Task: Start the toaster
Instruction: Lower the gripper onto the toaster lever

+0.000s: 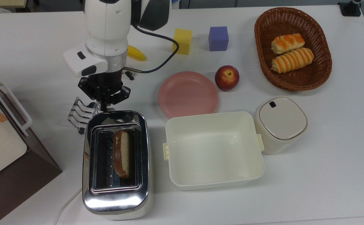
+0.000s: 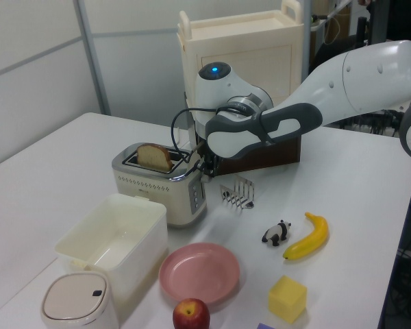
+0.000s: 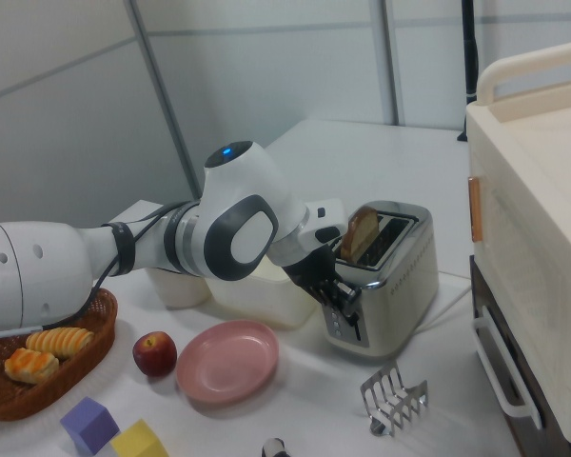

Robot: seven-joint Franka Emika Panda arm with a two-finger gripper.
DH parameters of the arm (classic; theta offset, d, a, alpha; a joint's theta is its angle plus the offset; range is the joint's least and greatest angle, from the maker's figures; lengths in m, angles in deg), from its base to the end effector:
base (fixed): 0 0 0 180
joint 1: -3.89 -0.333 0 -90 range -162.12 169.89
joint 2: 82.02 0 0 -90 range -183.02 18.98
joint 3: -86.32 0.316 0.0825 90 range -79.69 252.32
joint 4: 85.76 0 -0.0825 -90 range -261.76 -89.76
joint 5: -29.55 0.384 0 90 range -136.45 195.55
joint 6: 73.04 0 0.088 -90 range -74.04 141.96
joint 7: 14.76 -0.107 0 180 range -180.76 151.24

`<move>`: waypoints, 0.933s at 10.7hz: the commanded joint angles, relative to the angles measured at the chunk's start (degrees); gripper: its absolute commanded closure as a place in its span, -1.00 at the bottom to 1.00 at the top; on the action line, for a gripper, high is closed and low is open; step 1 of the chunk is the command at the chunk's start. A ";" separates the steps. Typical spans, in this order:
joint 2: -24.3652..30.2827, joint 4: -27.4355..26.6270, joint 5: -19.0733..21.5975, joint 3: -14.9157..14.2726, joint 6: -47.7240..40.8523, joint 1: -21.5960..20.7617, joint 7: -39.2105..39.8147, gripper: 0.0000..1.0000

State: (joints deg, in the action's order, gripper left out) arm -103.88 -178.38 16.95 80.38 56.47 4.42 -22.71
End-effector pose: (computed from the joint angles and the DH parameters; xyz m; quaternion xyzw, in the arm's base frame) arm 0.6867 -0.0747 0.4330 0.9834 -0.0597 0.1316 0.1099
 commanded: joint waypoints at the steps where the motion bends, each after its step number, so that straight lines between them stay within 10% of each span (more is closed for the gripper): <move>1: -0.12 -0.37 -1.38 0.67 1.27 0.43 0.56 1.00; 10: -2.14 -0.54 -2.87 2.77 3.21 1.57 0.56 1.00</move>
State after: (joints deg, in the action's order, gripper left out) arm -104.97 -178.34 15.05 81.14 56.85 4.47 -22.56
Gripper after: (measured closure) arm 0.991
